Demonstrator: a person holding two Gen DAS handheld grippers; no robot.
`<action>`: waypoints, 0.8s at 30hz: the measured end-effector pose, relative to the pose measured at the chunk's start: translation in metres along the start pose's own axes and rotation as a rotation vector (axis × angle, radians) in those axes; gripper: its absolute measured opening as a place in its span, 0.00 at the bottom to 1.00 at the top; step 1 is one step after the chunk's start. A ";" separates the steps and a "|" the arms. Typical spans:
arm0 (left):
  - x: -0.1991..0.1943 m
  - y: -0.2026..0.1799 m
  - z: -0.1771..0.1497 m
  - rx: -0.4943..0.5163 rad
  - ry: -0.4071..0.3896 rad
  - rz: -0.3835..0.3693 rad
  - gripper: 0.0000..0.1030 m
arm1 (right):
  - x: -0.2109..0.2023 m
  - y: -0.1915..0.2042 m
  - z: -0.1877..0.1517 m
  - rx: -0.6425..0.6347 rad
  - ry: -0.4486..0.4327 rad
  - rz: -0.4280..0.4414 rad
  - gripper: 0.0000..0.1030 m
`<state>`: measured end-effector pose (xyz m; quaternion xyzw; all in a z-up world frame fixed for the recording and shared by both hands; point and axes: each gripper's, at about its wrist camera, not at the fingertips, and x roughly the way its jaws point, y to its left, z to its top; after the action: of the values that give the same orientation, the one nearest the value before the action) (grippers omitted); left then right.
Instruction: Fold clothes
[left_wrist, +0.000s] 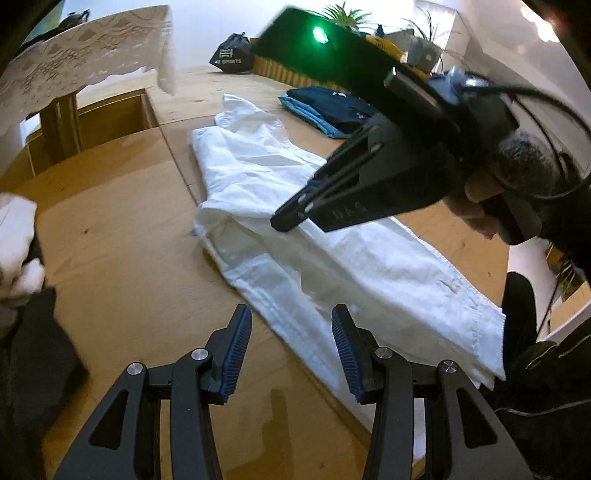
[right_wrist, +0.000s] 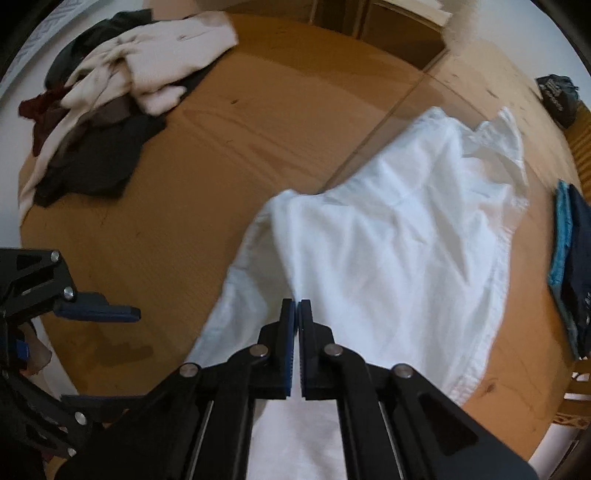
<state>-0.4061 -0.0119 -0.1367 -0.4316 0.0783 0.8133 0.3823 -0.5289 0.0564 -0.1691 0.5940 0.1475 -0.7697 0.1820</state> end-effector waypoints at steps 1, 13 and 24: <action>0.003 -0.001 0.003 -0.002 -0.002 -0.014 0.42 | -0.004 0.000 -0.001 -0.005 -0.011 0.002 0.02; 0.059 -0.021 0.032 0.154 0.045 0.050 0.42 | -0.042 -0.012 -0.012 -0.001 -0.100 0.013 0.02; 0.069 0.025 0.041 -0.055 0.002 -0.056 0.47 | -0.040 -0.034 -0.012 0.049 -0.119 0.054 0.02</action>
<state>-0.4729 0.0275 -0.1688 -0.4450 0.0440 0.8035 0.3930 -0.5250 0.0966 -0.1332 0.5554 0.1013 -0.8016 0.1966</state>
